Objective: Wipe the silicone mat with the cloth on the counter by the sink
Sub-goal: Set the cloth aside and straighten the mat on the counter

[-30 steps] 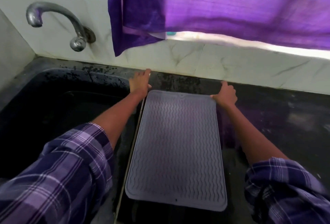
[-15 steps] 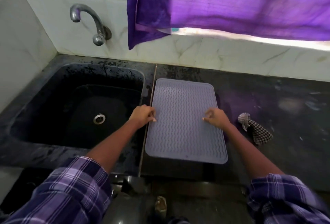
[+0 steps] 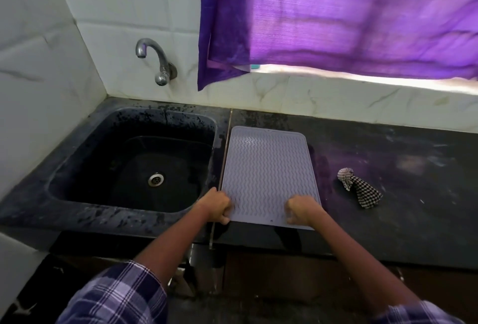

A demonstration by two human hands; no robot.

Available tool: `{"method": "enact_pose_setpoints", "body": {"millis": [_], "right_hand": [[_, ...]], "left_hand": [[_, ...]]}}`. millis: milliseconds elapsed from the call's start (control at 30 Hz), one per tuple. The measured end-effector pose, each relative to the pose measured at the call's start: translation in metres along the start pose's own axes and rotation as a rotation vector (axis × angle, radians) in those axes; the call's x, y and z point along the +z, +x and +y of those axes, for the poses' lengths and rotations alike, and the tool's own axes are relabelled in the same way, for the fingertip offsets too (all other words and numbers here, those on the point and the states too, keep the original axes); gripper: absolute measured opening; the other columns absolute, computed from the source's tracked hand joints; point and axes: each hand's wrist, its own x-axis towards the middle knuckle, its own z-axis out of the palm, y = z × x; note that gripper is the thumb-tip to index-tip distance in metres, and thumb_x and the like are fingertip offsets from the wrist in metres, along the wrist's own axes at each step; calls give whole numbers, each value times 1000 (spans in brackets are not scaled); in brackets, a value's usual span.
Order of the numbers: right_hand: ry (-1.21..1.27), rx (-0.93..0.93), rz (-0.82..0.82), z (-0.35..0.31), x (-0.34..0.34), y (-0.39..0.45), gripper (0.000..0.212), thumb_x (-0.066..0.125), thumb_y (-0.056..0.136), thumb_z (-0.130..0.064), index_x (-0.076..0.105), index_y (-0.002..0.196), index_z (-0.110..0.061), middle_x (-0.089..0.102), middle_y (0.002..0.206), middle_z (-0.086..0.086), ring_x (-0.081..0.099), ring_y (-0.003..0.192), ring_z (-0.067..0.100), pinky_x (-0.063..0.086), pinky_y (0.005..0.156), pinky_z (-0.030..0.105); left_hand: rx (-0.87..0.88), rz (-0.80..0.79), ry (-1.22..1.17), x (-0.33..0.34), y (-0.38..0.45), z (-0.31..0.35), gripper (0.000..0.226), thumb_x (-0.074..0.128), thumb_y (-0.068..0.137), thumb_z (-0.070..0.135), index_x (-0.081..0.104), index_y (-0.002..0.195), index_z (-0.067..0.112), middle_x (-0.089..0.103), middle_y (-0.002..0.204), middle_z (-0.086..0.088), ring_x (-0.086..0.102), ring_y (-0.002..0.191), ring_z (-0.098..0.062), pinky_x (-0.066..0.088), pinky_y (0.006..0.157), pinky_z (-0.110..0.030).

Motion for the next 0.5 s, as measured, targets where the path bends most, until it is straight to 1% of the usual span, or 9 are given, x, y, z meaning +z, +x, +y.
{"method": "enact_pose_setpoints", "body": {"millis": [67,133,200,267,367,433,500], "right_hand": [[-21,-10,16,2,2,-2,25,56,87,-26,66,103,-9,68,107,9,63,99,24,51,86,34],[-7,-14,34,5,5,-5,23,56,86,-26,66,99,-9,68,105,9,63,97,24,50,83,34],[15,-28,40,5,10,-8,20,57,84,-26,65,94,-11,67,104,8,63,95,24,50,81,34],[-17,-69,48,3,13,-11,15,55,85,-25,61,89,-12,65,104,9,61,94,23,50,81,34],[-171,-131,83,-6,17,-11,21,49,90,-22,62,97,-8,64,107,12,60,97,25,48,77,34],[-293,-159,101,-12,19,-9,22,47,90,-17,62,102,-5,64,110,14,59,102,29,48,75,35],[-350,-150,120,-14,23,-9,22,45,90,-11,62,102,-4,66,110,14,58,105,29,49,77,36]], "left_hand": [[-29,-14,9,4,-1,4,27,58,86,36,67,100,14,64,112,-7,54,112,-24,35,95,-36],[-26,-5,43,4,-2,5,27,56,88,35,67,101,14,63,113,-8,54,111,-25,35,95,-36],[-1,14,106,5,-4,6,27,53,90,33,66,104,14,62,114,-8,54,111,-25,36,94,-37],[43,35,215,8,-4,10,28,47,93,27,62,110,10,62,117,-10,54,111,-27,38,94,-37],[84,45,364,15,-1,18,29,39,95,17,57,115,5,60,120,-14,53,109,-29,40,92,-39],[80,32,405,13,1,22,30,39,95,16,56,117,4,59,122,-15,53,111,-29,39,95,-39],[63,16,414,10,3,25,31,40,95,16,57,118,5,59,124,-14,53,113,-29,37,99,-40]]}}
